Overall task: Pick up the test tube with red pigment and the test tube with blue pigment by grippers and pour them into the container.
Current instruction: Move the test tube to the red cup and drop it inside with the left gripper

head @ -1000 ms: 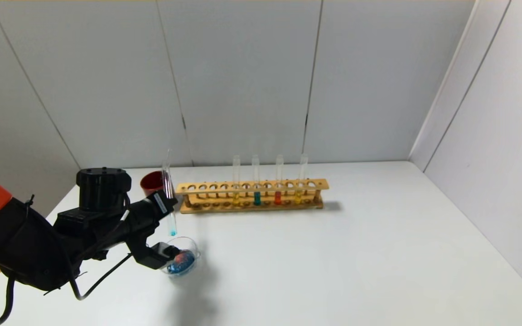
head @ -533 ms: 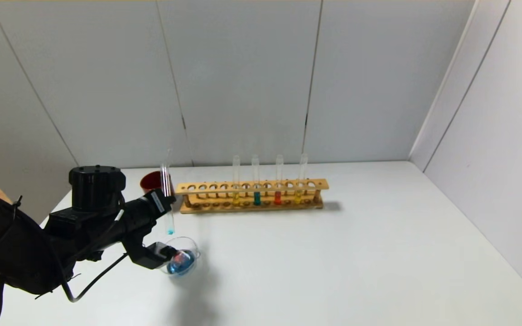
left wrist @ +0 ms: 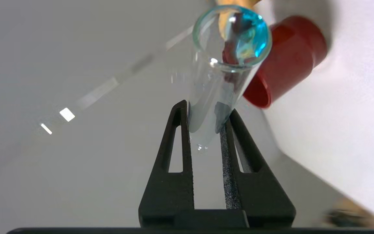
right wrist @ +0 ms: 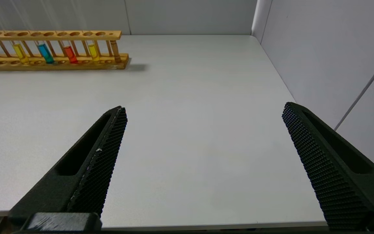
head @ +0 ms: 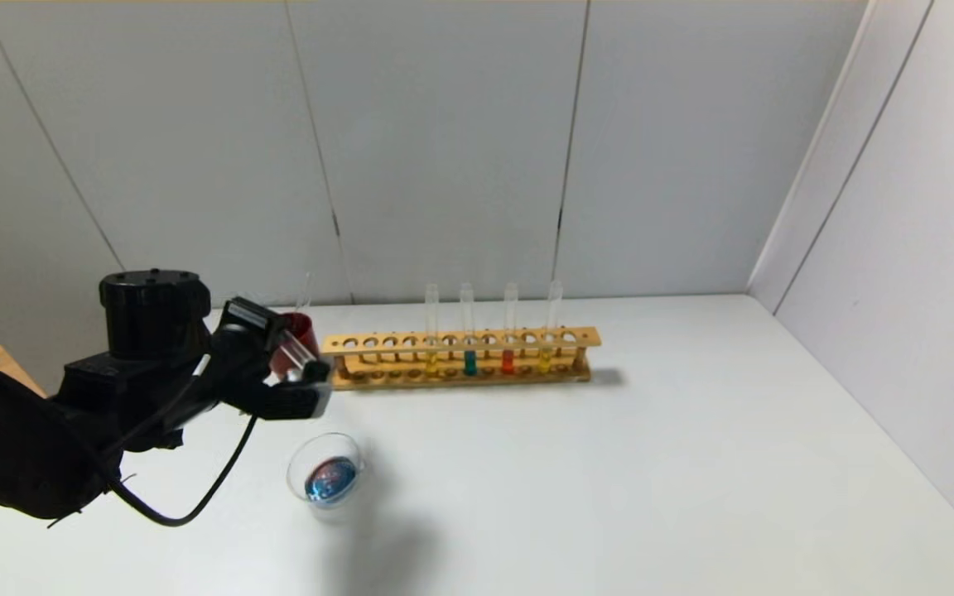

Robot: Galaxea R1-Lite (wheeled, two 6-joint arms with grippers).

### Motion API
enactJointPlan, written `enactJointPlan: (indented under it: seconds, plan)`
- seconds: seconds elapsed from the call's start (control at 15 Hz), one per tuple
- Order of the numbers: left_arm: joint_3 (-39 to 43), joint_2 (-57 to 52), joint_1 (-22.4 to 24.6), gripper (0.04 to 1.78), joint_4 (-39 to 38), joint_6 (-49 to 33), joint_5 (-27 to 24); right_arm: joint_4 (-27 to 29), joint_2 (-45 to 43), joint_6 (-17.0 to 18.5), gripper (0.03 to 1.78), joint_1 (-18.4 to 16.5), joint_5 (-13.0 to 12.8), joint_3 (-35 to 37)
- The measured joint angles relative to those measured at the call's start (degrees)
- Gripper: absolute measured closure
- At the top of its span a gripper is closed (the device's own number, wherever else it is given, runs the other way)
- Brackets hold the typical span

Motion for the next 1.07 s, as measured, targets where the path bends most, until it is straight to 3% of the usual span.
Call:
enactJointPlan:
  seconds: [0.2, 0.4, 0.67, 0.87, 1.07]
  plan:
    - [-9.81, -1.52, -0.27, 1.52, 8.31, -17.08, 3.63, 0.00, 0.00, 0.02, 0.06, 0.00, 0.00, 0.00]
    - [-22.95, -4.14, -0.80, 1.52, 25.75, -36.66, 4.24, 0.00, 0.00, 0.00, 0.06, -0.02, 0.00, 0.00]
    - [-35.94, -7.91, -1.66, 1.52, 49.32, -65.21, -3.10, 0.00, 0.00, 0.00, 0.06, -0.02, 0.00, 0.00]
    - [-37.23, -9.09, -1.29, 1.52, 48.75, -82.05, -4.72, 0.00, 0.00, 0.00, 0.06, 0.02, 0.00, 0.00]
    - [-35.74, -9.48, 3.58, 1.52, 43.58, -91.71, -6.78, 0.00, 0.00, 0.02, 0.06, -0.02, -0.02, 0.00]
